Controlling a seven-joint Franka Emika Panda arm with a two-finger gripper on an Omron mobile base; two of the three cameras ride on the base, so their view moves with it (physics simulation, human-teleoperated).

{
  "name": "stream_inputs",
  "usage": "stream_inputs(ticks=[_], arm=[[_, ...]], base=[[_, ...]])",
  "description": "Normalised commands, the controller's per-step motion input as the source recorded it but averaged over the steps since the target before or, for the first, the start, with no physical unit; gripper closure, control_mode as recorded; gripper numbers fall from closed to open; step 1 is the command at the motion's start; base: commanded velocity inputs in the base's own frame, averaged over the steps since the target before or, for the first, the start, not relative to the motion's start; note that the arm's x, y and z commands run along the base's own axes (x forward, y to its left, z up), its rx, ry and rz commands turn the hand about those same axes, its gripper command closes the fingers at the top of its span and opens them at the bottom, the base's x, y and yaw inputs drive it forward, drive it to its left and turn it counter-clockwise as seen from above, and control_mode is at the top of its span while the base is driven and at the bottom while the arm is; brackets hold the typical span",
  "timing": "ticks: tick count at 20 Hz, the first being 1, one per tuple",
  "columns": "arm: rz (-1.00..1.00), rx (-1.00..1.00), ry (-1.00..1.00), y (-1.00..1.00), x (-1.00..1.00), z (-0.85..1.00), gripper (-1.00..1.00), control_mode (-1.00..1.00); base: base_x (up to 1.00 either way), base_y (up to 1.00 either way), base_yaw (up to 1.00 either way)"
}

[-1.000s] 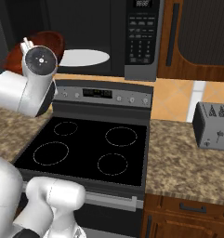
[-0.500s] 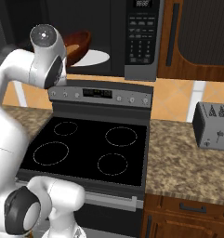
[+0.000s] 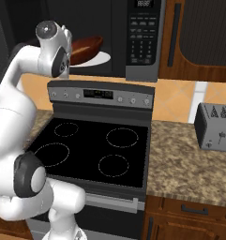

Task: Open the microwave, place the bowl with waffle inside the microwave, then close the microwave door and turn it on.

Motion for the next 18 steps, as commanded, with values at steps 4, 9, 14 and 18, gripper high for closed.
stream_inputs(ticks=[4,9,14,18], arm=[[0.01,0.08,0.00,0.30,0.55,-0.28,1.00,-1.00],[0.07,0.03,0.00,0.24,0.51,-0.46,-1.00,-1.00],[0.06,0.04,-0.02,0.02,-0.34,0.05,-1.00,-1.00],[0.16,-0.18,-0.08,0.02,-1.00,0.11,-1.00,-1.00]], base=[[0.00,0.00,0.00],[0.00,0.00,0.00],[0.00,0.00,0.00],[0.00,0.00,0.00]])
